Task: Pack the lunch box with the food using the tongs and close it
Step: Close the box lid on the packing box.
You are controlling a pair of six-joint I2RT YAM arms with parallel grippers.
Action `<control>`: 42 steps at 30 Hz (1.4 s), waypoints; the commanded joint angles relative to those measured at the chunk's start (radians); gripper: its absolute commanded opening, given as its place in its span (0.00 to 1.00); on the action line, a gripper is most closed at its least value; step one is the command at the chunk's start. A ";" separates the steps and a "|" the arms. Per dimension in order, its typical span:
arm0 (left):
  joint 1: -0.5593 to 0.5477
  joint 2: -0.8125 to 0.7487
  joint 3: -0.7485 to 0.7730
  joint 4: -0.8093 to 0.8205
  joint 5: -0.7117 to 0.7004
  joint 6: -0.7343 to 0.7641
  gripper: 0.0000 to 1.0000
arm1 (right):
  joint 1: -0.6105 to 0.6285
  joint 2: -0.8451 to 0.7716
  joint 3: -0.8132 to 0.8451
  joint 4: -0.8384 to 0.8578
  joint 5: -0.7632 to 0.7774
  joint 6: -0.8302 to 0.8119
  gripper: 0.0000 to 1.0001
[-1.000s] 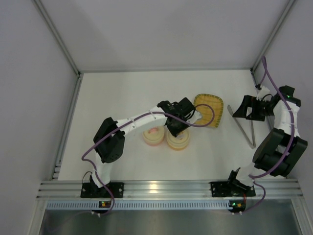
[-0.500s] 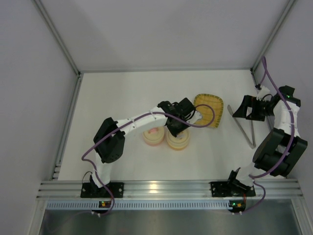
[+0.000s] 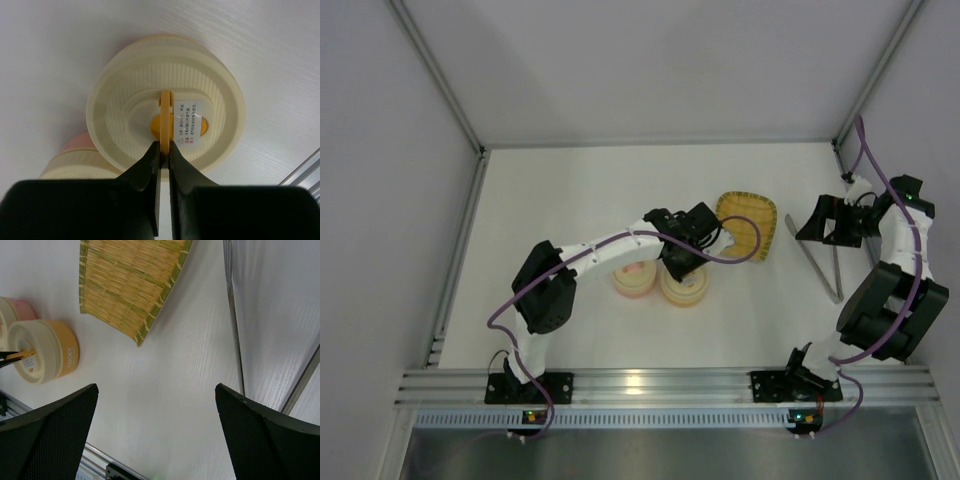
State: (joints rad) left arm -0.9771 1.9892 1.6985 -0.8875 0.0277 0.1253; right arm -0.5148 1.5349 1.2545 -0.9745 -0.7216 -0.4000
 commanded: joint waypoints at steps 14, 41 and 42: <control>-0.008 0.017 -0.013 0.047 0.002 -0.004 0.26 | -0.010 0.007 -0.006 -0.004 -0.030 -0.028 0.99; 0.038 0.008 0.024 0.044 0.041 -0.018 0.06 | -0.010 0.008 0.003 -0.015 -0.033 -0.034 0.99; 0.038 0.007 0.026 0.045 0.041 -0.016 0.06 | -0.010 0.011 0.003 -0.016 -0.033 -0.034 0.99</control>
State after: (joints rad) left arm -0.9501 2.0022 1.6924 -0.8646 0.0647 0.1188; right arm -0.5148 1.5379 1.2480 -0.9752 -0.7235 -0.4042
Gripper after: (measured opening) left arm 0.123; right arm 0.993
